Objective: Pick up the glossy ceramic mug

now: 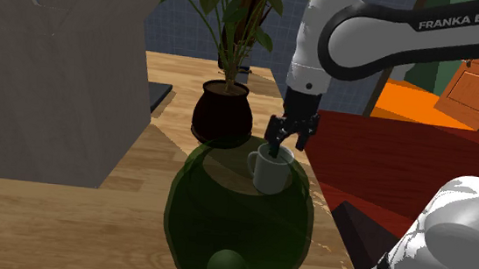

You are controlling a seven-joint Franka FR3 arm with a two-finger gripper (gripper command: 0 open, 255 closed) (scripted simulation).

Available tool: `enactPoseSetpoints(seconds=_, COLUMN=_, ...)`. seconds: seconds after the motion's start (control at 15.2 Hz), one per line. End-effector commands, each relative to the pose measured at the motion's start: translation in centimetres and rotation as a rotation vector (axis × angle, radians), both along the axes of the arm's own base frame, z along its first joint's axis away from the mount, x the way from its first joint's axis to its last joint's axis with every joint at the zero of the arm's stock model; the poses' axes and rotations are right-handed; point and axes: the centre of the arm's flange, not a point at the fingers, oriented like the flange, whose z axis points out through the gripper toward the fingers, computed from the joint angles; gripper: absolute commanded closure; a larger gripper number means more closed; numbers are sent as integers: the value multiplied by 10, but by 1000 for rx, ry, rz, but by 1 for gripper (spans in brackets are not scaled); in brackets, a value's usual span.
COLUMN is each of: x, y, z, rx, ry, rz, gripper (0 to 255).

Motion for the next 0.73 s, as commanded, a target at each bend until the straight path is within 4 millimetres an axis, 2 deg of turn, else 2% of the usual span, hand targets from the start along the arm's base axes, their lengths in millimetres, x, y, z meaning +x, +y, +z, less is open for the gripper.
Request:
enactPoseSetpoints(seconds=0.0, x=0, y=0, z=-11, rx=0, ry=-1, rz=-1, gripper=0)
enactPoseSetpoints(seconds=0.07, x=0, y=0, z=-20, rx=0, ry=-1, rz=-1, gripper=0)
enactPoseSetpoints(seconds=0.2, x=0, y=0, z=-20, rx=0, ry=-1, rz=-1, gripper=0)
enactPoseSetpoints(seconds=0.26, x=0, y=0, z=-19, rx=0, ry=-1, rz=-1, gripper=255)
enactPoseSetpoints(seconds=0.66, x=0, y=0, z=-19, rx=0, ry=-1, rz=-1, gripper=255)
